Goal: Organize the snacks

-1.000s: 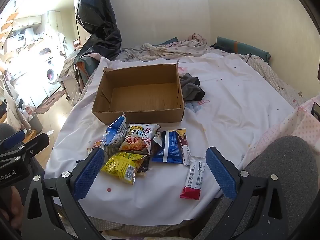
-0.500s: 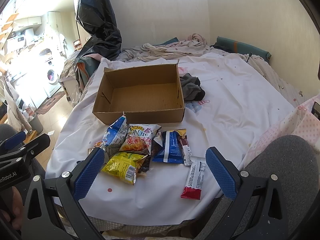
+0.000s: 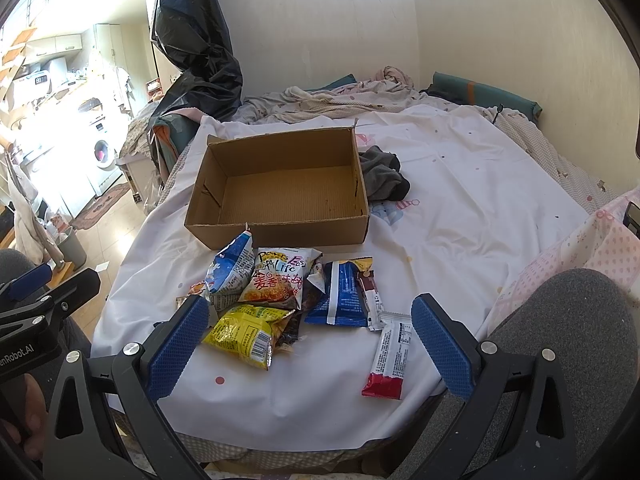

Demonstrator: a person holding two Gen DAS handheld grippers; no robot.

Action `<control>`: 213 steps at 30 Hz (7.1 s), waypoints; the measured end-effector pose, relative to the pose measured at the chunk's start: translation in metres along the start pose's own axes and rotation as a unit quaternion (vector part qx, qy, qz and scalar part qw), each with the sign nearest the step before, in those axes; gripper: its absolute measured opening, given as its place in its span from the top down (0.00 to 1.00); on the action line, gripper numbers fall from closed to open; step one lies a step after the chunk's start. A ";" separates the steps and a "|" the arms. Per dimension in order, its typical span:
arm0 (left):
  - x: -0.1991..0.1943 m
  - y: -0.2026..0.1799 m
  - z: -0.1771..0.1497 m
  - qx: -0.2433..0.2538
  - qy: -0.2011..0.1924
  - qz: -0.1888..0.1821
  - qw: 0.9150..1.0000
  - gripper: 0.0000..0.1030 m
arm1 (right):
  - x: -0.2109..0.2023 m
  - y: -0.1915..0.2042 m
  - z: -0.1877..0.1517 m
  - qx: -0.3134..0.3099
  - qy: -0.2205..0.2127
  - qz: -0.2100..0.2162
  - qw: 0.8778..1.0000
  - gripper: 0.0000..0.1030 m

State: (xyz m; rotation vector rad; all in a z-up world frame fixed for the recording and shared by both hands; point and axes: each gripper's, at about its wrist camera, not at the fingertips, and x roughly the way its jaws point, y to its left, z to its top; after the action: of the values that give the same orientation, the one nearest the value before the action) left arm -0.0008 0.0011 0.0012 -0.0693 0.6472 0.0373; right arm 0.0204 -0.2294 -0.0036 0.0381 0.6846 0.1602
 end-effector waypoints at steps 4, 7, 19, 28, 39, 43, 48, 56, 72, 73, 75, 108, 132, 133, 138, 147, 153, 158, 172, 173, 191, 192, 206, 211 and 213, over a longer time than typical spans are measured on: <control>0.000 -0.001 0.000 -0.001 0.000 0.000 1.000 0.00 | 0.000 0.000 0.000 0.000 0.000 0.000 1.000 0.00; 0.000 0.000 0.000 0.000 0.000 0.000 1.000 0.00 | 0.000 0.000 0.000 0.001 0.000 0.000 1.000 0.00; 0.000 -0.001 0.001 -0.002 0.000 0.001 1.000 0.00 | -0.001 0.000 0.001 0.000 -0.001 0.001 1.000 0.00; 0.000 0.000 0.001 -0.002 -0.001 0.001 1.000 0.00 | -0.002 0.000 0.003 0.000 -0.001 0.001 1.000 0.00; 0.000 0.000 0.001 -0.002 0.000 0.000 1.000 0.00 | 0.000 0.000 0.003 0.000 -0.001 0.001 1.000 0.00; 0.001 -0.001 0.002 -0.001 0.000 0.001 1.000 0.00 | 0.000 0.003 0.000 0.000 0.001 0.002 1.000 0.00; 0.003 -0.001 -0.003 -0.001 0.001 0.000 1.000 0.00 | 0.003 0.005 -0.004 -0.002 0.004 0.003 1.000 0.00; 0.003 -0.001 -0.003 -0.002 0.002 0.000 1.000 0.00 | 0.006 0.003 -0.003 0.002 0.007 0.003 1.000 0.00; 0.008 0.009 -0.003 -0.029 0.020 0.004 0.999 0.00 | 0.128 -0.059 0.031 0.060 0.313 0.022 0.947 0.08; 0.009 0.010 -0.002 -0.030 0.022 0.003 0.999 0.00 | 0.138 -0.061 0.028 0.059 0.333 0.016 0.941 0.09; 0.012 0.010 0.000 -0.031 0.027 0.006 0.999 0.00 | 0.158 -0.064 0.021 0.051 0.361 -0.002 0.931 0.13; 0.055 0.025 0.022 -0.071 0.107 0.013 0.992 0.00 | 0.121 -0.083 0.063 0.051 0.277 0.042 0.959 0.69; 0.182 0.046 0.027 -0.124 0.287 0.002 0.950 0.28 | 0.169 -0.050 0.064 0.089 0.191 0.152 0.966 0.68; 0.190 0.043 0.024 -0.127 0.299 -0.001 0.946 0.33 | 0.169 -0.050 0.064 0.092 0.190 0.156 0.965 0.68; 0.221 0.031 0.005 -0.146 0.348 -0.005 0.926 0.46 | 0.172 -0.052 0.063 0.101 0.193 0.166 0.962 0.68; 0.247 0.018 -0.007 -0.129 0.378 0.001 0.917 0.68 | 0.181 -0.056 0.060 0.108 0.206 0.157 0.960 0.68; 0.243 0.021 -0.008 -0.131 0.371 -0.005 0.919 0.73 | 0.184 -0.055 0.060 0.108 0.210 0.157 0.959 0.68; 0.211 0.030 0.013 -0.125 0.323 0.008 0.938 0.73 | 0.177 -0.060 0.065 0.122 0.191 0.174 0.958 0.68; 0.182 0.023 0.127 -0.061 0.148 0.000 0.987 0.72 | 0.189 -0.057 0.109 0.114 0.123 0.194 0.967 0.68; 0.183 0.020 0.132 -0.057 0.143 -0.002 0.988 0.72 | 0.192 -0.055 0.113 0.109 0.118 0.193 0.968 0.68; 0.255 -0.029 0.144 0.009 0.114 -0.030 0.993 0.72 | 0.265 -0.045 0.143 0.069 0.113 0.136 0.982 0.68; 0.258 -0.030 0.144 0.011 0.113 -0.027 0.993 0.72 | 0.267 -0.044 0.142 0.066 0.115 0.135 0.982 0.68; 0.280 -0.026 0.137 -0.004 0.148 -0.030 0.989 0.72 | 0.287 -0.039 0.131 0.061 0.150 0.113 0.980 0.68; 0.280 -0.027 0.137 -0.003 0.148 -0.031 0.989 0.72 | 0.289 -0.039 0.128 0.061 0.157 0.110 0.979 0.67; 0.280 -0.028 0.137 -0.001 0.148 -0.029 0.989 0.72 | 0.289 -0.038 0.128 0.061 0.158 0.111 0.979 0.67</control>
State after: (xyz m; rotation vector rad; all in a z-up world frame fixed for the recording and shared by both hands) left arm 0.3058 -0.0127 -0.0575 -0.0966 0.9407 -0.0290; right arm 0.3266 -0.2186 -0.0890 0.2104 1.0080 0.3450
